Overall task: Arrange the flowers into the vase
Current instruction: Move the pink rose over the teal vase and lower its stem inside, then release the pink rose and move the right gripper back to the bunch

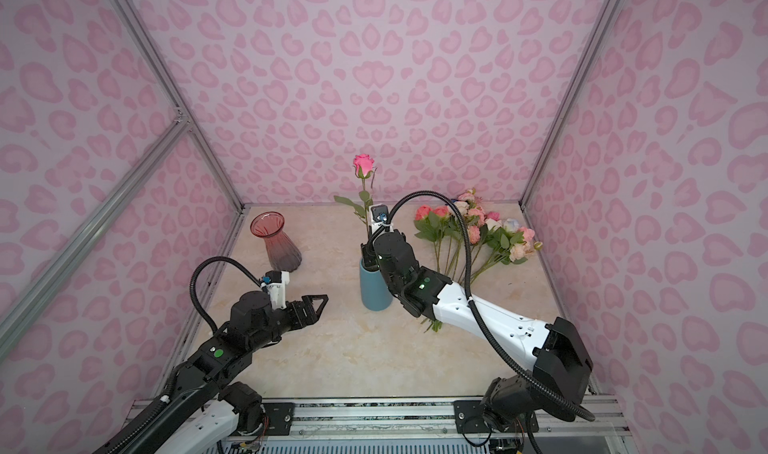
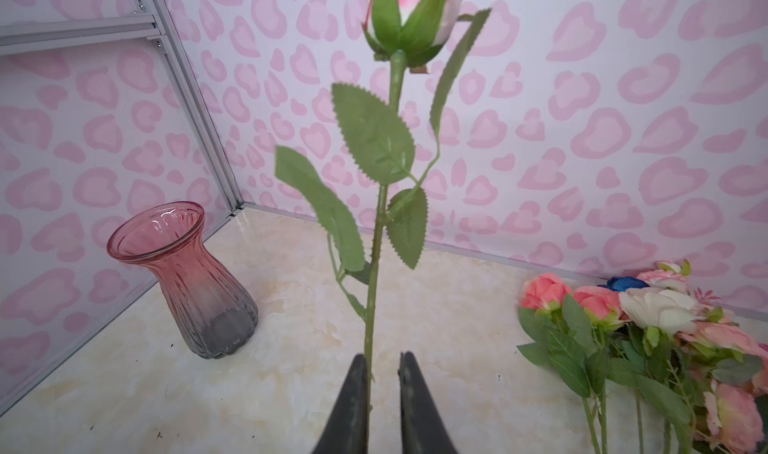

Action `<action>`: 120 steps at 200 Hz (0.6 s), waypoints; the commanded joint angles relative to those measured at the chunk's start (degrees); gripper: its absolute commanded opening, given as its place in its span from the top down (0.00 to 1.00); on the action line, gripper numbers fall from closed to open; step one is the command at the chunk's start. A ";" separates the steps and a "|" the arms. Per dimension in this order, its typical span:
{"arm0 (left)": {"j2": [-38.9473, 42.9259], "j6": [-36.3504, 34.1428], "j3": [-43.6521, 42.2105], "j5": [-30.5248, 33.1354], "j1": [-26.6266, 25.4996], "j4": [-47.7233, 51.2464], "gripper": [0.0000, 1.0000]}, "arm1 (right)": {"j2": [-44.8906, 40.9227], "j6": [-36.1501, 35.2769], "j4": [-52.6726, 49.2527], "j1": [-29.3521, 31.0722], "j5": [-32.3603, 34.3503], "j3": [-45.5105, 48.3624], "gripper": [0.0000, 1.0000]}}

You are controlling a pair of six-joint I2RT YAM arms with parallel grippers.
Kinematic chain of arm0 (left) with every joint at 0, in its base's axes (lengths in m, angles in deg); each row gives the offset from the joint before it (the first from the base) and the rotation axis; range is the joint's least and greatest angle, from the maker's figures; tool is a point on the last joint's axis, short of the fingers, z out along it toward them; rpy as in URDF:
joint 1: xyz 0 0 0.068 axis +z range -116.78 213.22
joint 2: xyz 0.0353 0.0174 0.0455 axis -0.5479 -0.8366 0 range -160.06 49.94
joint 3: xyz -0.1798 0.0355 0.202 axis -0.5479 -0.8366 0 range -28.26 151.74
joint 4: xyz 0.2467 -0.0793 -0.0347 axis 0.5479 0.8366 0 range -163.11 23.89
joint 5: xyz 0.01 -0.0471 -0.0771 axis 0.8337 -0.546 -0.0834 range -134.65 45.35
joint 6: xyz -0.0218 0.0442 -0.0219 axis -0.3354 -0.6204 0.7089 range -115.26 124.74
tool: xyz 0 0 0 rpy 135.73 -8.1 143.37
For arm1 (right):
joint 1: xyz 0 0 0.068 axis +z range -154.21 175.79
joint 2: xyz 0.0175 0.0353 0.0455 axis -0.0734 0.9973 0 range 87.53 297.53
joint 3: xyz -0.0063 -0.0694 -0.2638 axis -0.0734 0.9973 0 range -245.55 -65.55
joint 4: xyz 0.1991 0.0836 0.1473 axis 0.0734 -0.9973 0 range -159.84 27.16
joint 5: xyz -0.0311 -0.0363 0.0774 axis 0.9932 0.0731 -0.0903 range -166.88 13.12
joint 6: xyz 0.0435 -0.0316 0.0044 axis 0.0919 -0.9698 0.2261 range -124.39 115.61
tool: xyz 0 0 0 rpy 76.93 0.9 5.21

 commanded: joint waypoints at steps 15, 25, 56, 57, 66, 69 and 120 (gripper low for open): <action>-0.50 -0.26 0.66 0.08 -0.03 -1.84 0.01 | -1.57 0.85 1.48 0.00 0.93 1.33 0.83; -0.74 -0.26 0.81 -0.13 -0.03 -1.83 0.01 | -2.03 0.98 0.97 -0.04 0.56 1.20 0.83; -0.90 -0.75 0.74 0.25 -0.04 -2.02 0.01 | -4.61 0.76 -0.34 0.24 -0.04 1.03 0.83; -0.88 -0.77 0.72 0.27 -0.04 -2.01 0.01 | -4.69 0.76 -0.42 0.26 -0.04 0.98 0.82; -0.94 -0.95 0.93 0.65 -0.03 -1.77 0.01 | -5.40 0.71 -1.55 0.28 -0.20 0.61 0.82; -0.94 -1.04 0.91 0.65 -0.03 -1.75 0.01 | -5.60 0.68 -2.00 0.28 -0.27 0.44 0.82; -2.23 -1.07 1.31 0.03 -0.03 -3.49 0.01 | -9.19 1.67 -7.96 -3.96 2.02 1.44 0.79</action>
